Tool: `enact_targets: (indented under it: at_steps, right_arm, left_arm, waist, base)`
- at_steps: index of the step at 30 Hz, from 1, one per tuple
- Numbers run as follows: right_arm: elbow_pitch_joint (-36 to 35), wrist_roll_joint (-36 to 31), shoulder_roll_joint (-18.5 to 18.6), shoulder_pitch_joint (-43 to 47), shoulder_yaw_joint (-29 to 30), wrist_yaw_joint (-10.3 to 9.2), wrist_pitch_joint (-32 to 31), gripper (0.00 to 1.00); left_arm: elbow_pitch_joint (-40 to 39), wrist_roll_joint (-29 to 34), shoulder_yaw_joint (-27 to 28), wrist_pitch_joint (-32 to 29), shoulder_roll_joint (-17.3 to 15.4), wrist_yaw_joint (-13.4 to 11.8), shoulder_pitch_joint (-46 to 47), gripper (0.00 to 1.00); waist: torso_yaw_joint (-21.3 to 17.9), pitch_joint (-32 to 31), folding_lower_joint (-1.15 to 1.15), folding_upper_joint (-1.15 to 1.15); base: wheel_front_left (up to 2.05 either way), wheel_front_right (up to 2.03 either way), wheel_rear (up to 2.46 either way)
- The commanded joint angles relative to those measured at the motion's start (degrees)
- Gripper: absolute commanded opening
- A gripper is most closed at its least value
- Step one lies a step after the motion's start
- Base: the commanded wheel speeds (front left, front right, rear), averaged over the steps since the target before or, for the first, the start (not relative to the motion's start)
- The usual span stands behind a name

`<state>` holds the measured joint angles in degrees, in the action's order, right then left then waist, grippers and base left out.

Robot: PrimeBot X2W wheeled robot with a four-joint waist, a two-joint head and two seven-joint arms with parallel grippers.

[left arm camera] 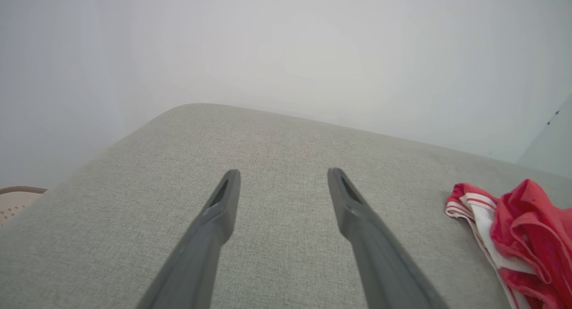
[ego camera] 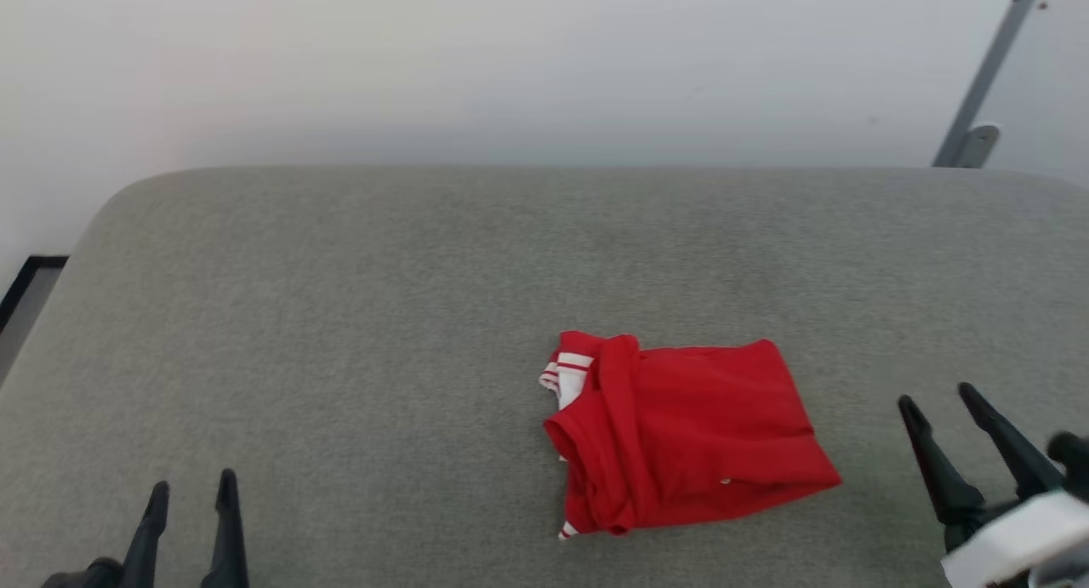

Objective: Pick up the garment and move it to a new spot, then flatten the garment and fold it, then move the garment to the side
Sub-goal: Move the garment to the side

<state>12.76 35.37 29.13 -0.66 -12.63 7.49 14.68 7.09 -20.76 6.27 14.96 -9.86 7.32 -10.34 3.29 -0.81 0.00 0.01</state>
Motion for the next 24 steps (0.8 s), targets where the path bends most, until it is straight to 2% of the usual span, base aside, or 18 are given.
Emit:
enact_targets:
  at_steps: [1, 7, 15, 21, 24]
  right_arm:
    - [0.96, 1.45, 0.87, -2.06, -1.94, 0.00, -1.41, 1.00]
    - [5.32, 6.22, 4.77, -8.86, -9.81, 0.00, -9.42, 1.00]
    - [9.12, 13.16, 9.53, -17.36, -18.27, 0.00, -24.70, 1.00]
    - [11.34, 17.69, 10.98, -23.76, -24.01, 0.00, -37.39, 1.00]
    - [13.78, 19.13, 10.06, -26.60, -26.33, 0.00, -42.73, 1.00]
  left_arm:
    - [-0.25, 0.39, -0.45, 0.31, -0.20, 0.18, 0.96, 1.00]
    - [-0.61, 0.90, -2.75, 0.30, 0.35, 0.18, 2.32, 1.00]
    - [0.03, 0.50, -5.74, 0.30, 1.27, 0.18, 4.83, 1.00]
    - [0.70, 0.23, -6.96, 0.30, 1.91, 0.18, 6.92, 1.00]
    - [0.99, 0.13, -7.44, 0.31, 2.18, 0.18, 7.77, 1.00]
  waist:
    - [1.22, 0.45, 0.00, -0.01]
    - [4.47, 2.41, 0.00, -0.01]
    - [7.72, 6.03, 0.00, -0.01]
    - [9.01, 8.60, 0.00, -0.01]
    - [9.42, 9.54, 0.00, -0.01]
  base:
    - [0.00, 0.00, 0.00]
    - [0.00, 0.00, 0.00]
    - [0.00, 0.00, 0.00]
    - [0.00, 0.00, 0.00]
    - [0.00, 0.00, 0.00]
